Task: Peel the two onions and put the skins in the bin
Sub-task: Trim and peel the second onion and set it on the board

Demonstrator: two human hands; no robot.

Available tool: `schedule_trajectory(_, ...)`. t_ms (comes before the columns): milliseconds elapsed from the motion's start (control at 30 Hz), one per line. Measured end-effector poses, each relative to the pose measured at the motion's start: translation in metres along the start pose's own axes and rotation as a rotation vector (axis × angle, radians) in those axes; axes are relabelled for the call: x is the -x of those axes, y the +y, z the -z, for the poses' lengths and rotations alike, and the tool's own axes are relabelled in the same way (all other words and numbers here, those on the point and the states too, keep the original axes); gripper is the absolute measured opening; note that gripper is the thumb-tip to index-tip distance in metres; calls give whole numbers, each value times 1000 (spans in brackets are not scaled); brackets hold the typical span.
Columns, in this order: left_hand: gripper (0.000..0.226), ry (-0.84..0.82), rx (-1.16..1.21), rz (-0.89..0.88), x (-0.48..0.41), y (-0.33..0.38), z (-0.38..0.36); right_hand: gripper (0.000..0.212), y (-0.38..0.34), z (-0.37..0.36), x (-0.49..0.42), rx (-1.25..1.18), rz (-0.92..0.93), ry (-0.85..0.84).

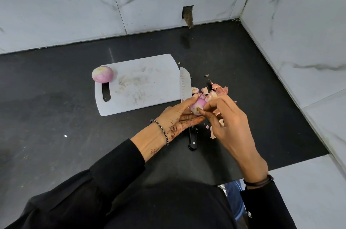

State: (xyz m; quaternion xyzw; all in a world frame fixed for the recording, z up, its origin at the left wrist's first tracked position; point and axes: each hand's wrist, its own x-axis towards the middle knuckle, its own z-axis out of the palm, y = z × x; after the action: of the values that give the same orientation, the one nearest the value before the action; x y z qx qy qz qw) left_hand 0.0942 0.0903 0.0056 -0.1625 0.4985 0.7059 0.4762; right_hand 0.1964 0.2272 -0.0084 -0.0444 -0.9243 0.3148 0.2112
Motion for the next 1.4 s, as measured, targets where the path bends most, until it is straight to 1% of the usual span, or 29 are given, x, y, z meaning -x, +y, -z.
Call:
schedule_trajectory(100,50,65,29,-36,-2,-1,-3,7,-5,-8,5,230,28,51)
schedule_trajectory(133,50,78,35,-45,-3,-2,-3,6,-7,-10,7,276,46,70)
schedule_trajectory(200,50,93,46,-42,-3,-1,-5,4,-10,-13,8,293,69,89)
schedule_trajectory(433,50,134,41,-45,-5,-3,-2,5,-5,-14,6,222,93,18)
schedule_trajectory(567,38,154,34,-55,-8,-1,0,11,-8,-13,8,169,111,-11)
schedule_trajectory(633,37,147,20,-53,-7,3,1,12,-11,-15,10,132,105,-8)
schedule_trajectory(733,38,84,14,-35,-2,7,1,9,-9,-13,11,43,17,89)
schedule_trajectory(833,43,46,51,-28,0,6,4,11,-2,-6,10,-12,-65,207)
schedule_trajectory(900,38,28,77,-22,0,6,6,13,4,-2,9,-3,-112,215)
schedule_trajectory(1000,22,-2,102,-12,1,5,7,16,13,0,9,59,-164,184)
schedule_trajectory(1100,19,-29,114,-13,2,5,6,13,14,3,10,28,-165,156)
schedule_trajectory(1167,19,-45,123,-14,3,6,6,9,11,3,11,-1,-169,148)
schedule_trajectory(1267,26,-52,108,3,2,6,7,9,5,2,10,-76,-165,148)
schedule_trajectory(1400,31,-64,45,12,5,6,8,20,-10,6,5,-219,-102,108)
